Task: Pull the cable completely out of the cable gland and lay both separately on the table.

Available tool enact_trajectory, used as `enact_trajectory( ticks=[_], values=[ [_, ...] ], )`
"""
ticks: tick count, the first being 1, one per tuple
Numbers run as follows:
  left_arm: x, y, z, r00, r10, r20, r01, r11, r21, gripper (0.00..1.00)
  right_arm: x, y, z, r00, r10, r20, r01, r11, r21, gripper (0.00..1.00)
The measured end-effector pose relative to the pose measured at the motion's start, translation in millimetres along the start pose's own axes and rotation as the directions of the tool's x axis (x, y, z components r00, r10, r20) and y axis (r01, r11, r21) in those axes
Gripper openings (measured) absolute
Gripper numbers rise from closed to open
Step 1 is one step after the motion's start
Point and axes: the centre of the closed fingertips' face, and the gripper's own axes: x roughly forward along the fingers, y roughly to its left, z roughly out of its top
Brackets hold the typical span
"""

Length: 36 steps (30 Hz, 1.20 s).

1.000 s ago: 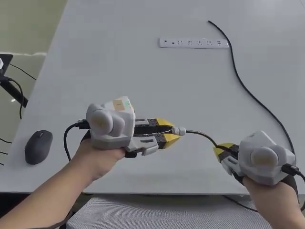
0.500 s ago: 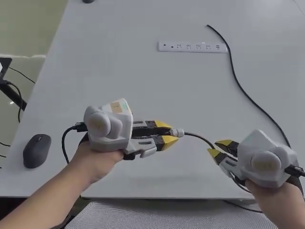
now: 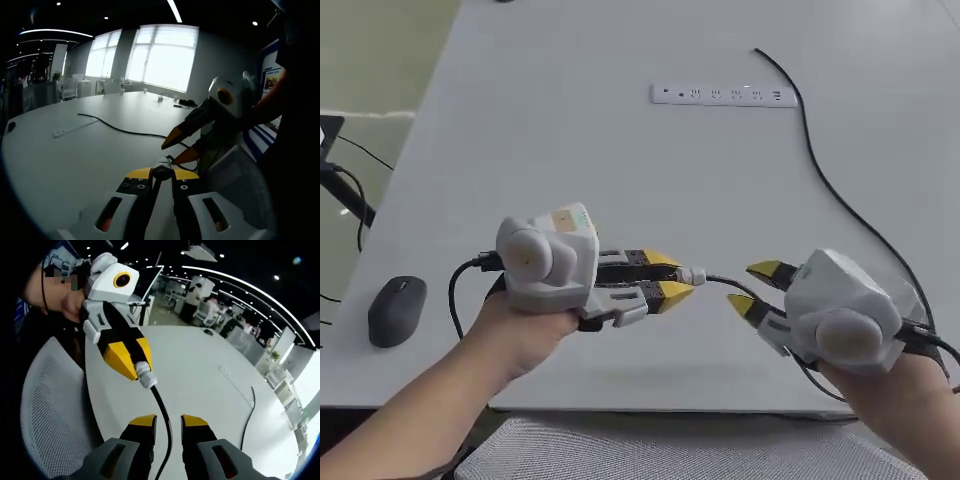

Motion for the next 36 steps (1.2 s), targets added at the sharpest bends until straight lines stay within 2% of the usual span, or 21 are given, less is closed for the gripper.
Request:
enact_trajectory(
  ticks=[9,20,28,36],
  values=[
    [0.1,-1.0,-1.0,1.0,-0.003,-0.001,0.003,1.0,0.0,0.15,6.3,13.6,18.6,0.9993,0.032,0.021,-0.029,0.995,-0.096,0.1],
    [1.1,-2.2,-2.5,1.0,-0.008,-0.005,0.008,1.0,-0.003,0.15,5.8,15.7,21.9,0.9992,0.031,0.024,-0.027,0.989,-0.147,0.02],
    [1.8,-3.2,-3.2,0.9999,-0.011,-0.008,0.011,1.0,-0.001,0.15,7.0,16.5,19.0,0.9993,0.032,0.021,-0.029,0.989,-0.146,0.01],
    [2.0,-3.2,-1.1,1.0,-0.008,-0.001,0.008,1.0,-0.003,0.15,7.0,10.6,13.7,0.9998,0.015,0.012,-0.014,0.997,-0.076,0.0]
  ],
)
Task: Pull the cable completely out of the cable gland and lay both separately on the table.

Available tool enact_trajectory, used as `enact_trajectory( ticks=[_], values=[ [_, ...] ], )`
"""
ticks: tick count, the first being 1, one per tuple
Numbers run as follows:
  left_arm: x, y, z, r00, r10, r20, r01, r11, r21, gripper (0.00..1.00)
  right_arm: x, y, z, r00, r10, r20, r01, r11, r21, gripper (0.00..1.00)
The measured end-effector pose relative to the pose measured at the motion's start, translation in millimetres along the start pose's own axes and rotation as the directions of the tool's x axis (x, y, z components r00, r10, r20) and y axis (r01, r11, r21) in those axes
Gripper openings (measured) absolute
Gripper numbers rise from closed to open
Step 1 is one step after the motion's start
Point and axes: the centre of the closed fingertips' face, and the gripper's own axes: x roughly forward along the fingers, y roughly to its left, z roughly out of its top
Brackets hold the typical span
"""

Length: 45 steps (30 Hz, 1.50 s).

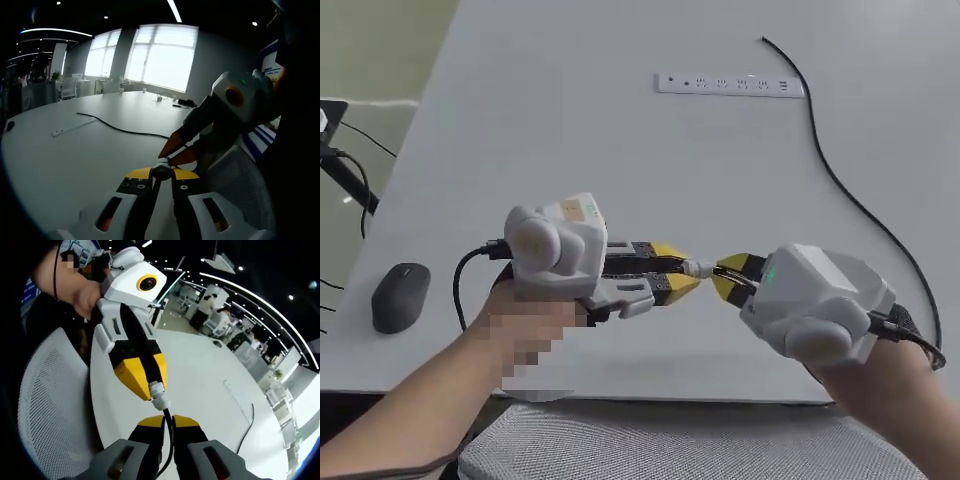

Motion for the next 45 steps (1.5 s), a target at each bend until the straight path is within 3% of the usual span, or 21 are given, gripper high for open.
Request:
enact_trajectory(
  ticks=[10,16,23,26,33,35,42,45],
  values=[
    [-0.1,0.6,2.0,1.0,-0.002,0.008,0.002,1.0,-0.001,0.15,-1.3,-7.1,-15.1,0.9997,-0.017,-0.019,0.019,0.992,0.124,0.0],
    [1.1,0.7,2.7,1.0,-0.003,0.009,0.003,1.0,0.0,0.15,-1.3,-11.8,-27.8,0.9993,-0.022,-0.031,0.028,0.971,0.235,0.0],
    [0.4,1.3,3.8,0.9999,0.001,0.011,-0.001,1.0,0.001,0.15,-1.1,-17.3,-44.4,0.9986,-0.03,-0.044,0.044,0.93,0.364,0.0],
    [-0.1,1.4,4.0,0.9999,0.002,0.01,-0.002,1.0,0.001,0.15,-1.0,-18.8,-54.1,0.9978,-0.034,-0.057,0.055,0.909,0.413,0.0],
    [-1.4,4.1,4.2,0.9999,0.006,0.01,-0.006,1.0,0.001,0.15,0.1,-22.5,-80.2,0.9955,-0.032,-0.09,0.077,0.829,0.554,0.0],
    [-1.2,4.6,4.1,0.9999,0.006,0.01,-0.006,1.0,0.0,0.15,0.5,-23.0,-84.2,0.9951,-0.032,-0.093,0.08,0.813,0.577,0.0],
    [1.2,5.1,4.1,1.0,0.004,0.007,-0.004,1.0,0.001,0.15,3.4,-20.6,-96.6,0.9943,-0.024,-0.104,0.089,0.73,0.677,0.0],
    [2.1,5.4,3.5,1.0,0.003,0.005,-0.003,1.0,-0.002,0.15,4.5,-19.0,-96.4,0.9943,-0.025,-0.104,0.089,0.725,0.683,0.0]
  ],
)
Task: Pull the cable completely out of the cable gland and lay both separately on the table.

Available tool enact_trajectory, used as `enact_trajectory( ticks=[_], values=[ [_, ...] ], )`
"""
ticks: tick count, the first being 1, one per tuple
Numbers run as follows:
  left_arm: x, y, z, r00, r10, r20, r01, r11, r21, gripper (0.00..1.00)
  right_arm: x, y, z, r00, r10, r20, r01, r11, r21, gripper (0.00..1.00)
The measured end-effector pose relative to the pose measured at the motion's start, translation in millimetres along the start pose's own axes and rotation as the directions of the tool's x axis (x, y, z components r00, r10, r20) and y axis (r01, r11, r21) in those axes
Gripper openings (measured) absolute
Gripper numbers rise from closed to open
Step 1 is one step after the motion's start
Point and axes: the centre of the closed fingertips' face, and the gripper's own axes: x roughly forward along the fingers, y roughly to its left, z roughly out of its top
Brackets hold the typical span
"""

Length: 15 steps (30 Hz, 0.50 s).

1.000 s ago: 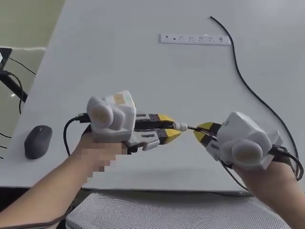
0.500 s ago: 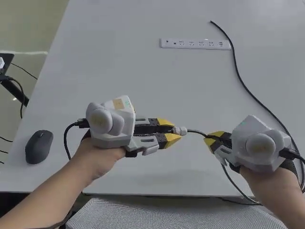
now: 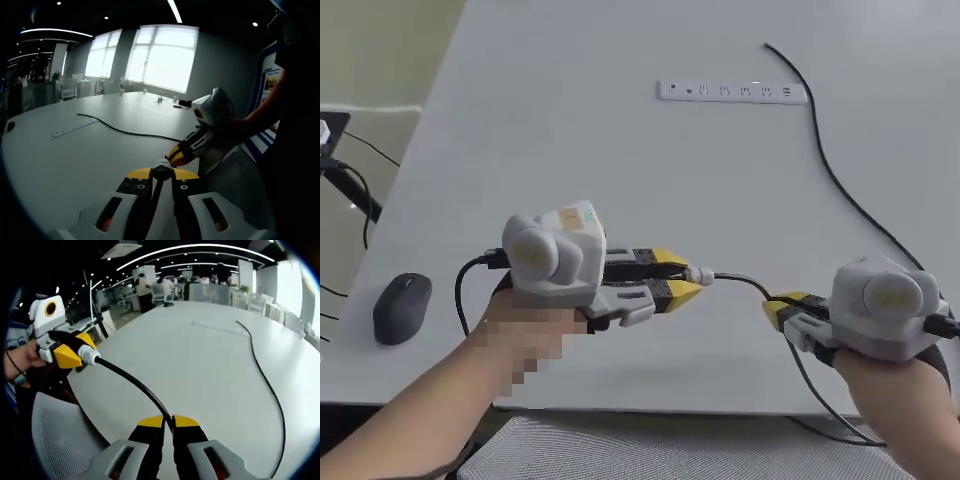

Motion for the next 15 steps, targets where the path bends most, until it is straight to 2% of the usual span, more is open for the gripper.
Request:
enact_trajectory(
  ticks=[12,15],
  values=[
    [1.9,1.2,1.6,1.0,0.002,0.004,-0.002,1.0,-0.006,0.15,-0.5,-0.8,0.7,1.0,-0.008,0.004,0.008,0.999,-0.053,0.01],
    [2.3,1.3,1.7,1.0,0.004,0.004,-0.004,1.0,-0.007,0.15,-2.6,-2.0,2.2,0.9999,-0.016,0.002,0.016,0.995,-0.102,0.01]
  ],
)
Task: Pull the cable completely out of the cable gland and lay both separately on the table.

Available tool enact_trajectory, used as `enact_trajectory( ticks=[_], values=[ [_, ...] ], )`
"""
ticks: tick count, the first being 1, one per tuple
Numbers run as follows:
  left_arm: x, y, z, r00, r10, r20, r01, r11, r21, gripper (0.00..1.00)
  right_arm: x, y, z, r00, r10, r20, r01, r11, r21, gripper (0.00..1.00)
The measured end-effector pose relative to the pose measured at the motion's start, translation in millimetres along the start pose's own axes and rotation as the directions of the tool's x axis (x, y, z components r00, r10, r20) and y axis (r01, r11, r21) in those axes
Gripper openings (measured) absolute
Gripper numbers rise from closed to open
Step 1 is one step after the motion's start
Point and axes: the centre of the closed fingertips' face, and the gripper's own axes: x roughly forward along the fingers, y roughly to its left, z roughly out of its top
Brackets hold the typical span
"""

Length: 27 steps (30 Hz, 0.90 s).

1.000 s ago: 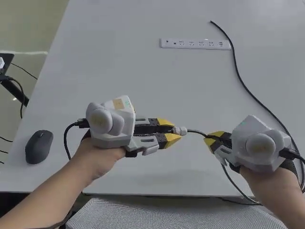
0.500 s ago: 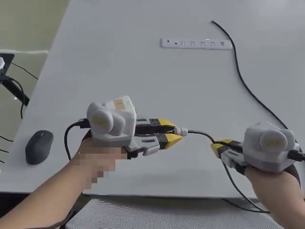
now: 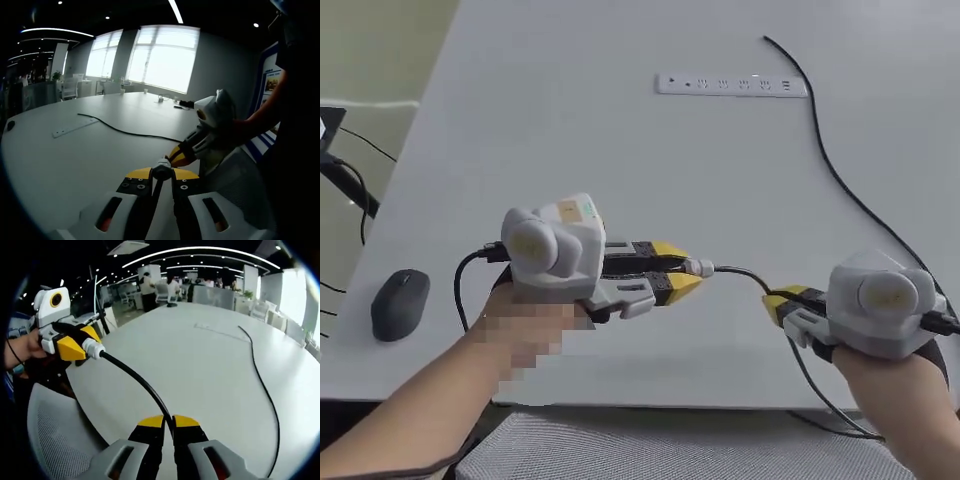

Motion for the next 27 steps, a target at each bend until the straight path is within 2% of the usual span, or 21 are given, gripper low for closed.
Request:
enact_trajectory(
  ticks=[5,7,12,14,18,21,27],
  values=[
    [-0.8,4.0,0.5,1.0,0.009,0.004,-0.009,1.0,-0.001,0.15,-4.1,0.5,4.5,0.9998,-0.016,-0.007,0.015,0.993,-0.12,0.01],
    [-1.1,5.0,1.3,0.9999,0.011,0.006,-0.011,1.0,-0.002,0.15,-5.1,2.2,6.3,0.9999,-0.014,-0.005,0.013,0.99,-0.139,0.01],
    [-0.7,4.1,0.6,0.9999,0.01,0.0,-0.01,1.0,-0.003,0.15,-8.6,8.2,18.6,0.9996,-0.011,0.028,0.016,0.978,-0.209,0.07],
    [-0.5,3.8,0.1,0.9999,0.012,-0.001,-0.012,1.0,-0.003,0.15,-11.1,13.4,27.4,0.9988,-0.001,0.048,0.013,0.968,-0.25,0.09],
    [-0.5,2.7,0.5,0.9999,0.011,0.0,-0.011,1.0,-0.004,0.15,-15.8,28.5,45.0,0.9964,0.035,0.077,-0.005,0.932,-0.361,0.15],
    [-0.6,2.7,0.6,0.9999,0.011,0.0,-0.011,1.0,-0.006,0.15,-16.4,40.3,54.7,0.9951,0.056,0.081,-0.013,0.892,-0.452,0.17],
    [-1.1,2.7,-0.5,1.0,0.007,-0.002,-0.007,1.0,-0.004,0.15,-14.0,56.6,65.1,0.9928,0.083,0.086,-0.027,0.856,-0.516,0.15]
  ],
)
